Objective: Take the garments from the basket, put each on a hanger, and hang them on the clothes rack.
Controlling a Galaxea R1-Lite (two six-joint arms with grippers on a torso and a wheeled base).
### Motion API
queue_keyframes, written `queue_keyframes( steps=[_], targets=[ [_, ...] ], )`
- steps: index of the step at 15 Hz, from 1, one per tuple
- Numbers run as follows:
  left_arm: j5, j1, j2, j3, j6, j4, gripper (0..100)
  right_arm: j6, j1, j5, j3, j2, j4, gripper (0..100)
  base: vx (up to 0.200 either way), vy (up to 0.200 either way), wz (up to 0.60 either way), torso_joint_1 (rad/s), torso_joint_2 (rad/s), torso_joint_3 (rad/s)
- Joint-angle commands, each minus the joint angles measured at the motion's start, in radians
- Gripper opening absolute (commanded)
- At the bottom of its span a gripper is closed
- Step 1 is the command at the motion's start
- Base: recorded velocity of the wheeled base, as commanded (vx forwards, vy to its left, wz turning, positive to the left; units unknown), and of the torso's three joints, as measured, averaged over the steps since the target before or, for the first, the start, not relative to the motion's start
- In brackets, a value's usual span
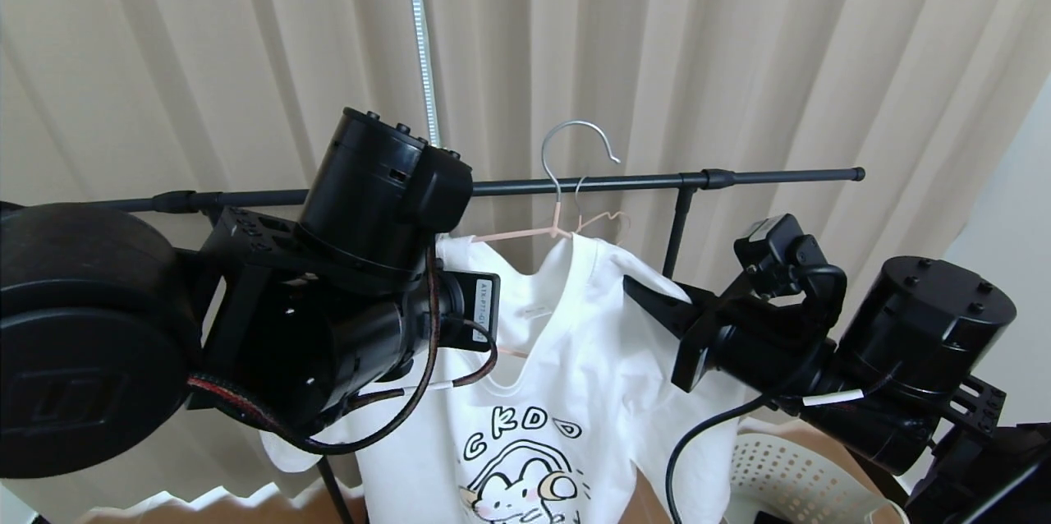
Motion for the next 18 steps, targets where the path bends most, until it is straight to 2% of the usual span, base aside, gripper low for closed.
queue_keyframes(
  steps=[1,5,10,13,17,18],
  targets=[
    [0.002,-0.002,0.003,0.0,0.0,0.001,100,0.0,-0.001,0.001,0.0,-0.003,-0.001,0,0.0,0.0,0.0,0.0,0.0,0.0],
    [0.0,-0.009,-0.04,0.021,0.001,0.004,100,0.0,-0.001,0.001,0.0,-0.001,-0.001,0,0.0,0.0,0.0,0.0,0.0,0.0],
    [0.0,-0.028,-0.146,0.118,0.061,0.001,100,0.001,-0.004,0.005,-0.001,0.013,0.001,0,0.0,0.0,0.0,0.0,0.0,0.0],
    [-0.001,-0.032,-0.192,0.133,0.079,0.001,100,0.001,-0.004,0.006,0.0,0.014,0.001,0,0.0,0.0,0.0,0.0,0.0,0.0],
    [-0.014,-0.027,-0.29,0.139,0.19,0.001,100,0.001,-0.007,0.037,0.016,0.011,-0.001,0,0.0,0.0,0.0,0.0,0.0,0.0],
    [-0.017,-0.027,-0.292,0.139,0.193,0.001,100,0.001,-0.007,0.037,0.016,0.011,-0.001,0,0.0,0.0,0.0,0.0,0.0,0.0]
  ],
)
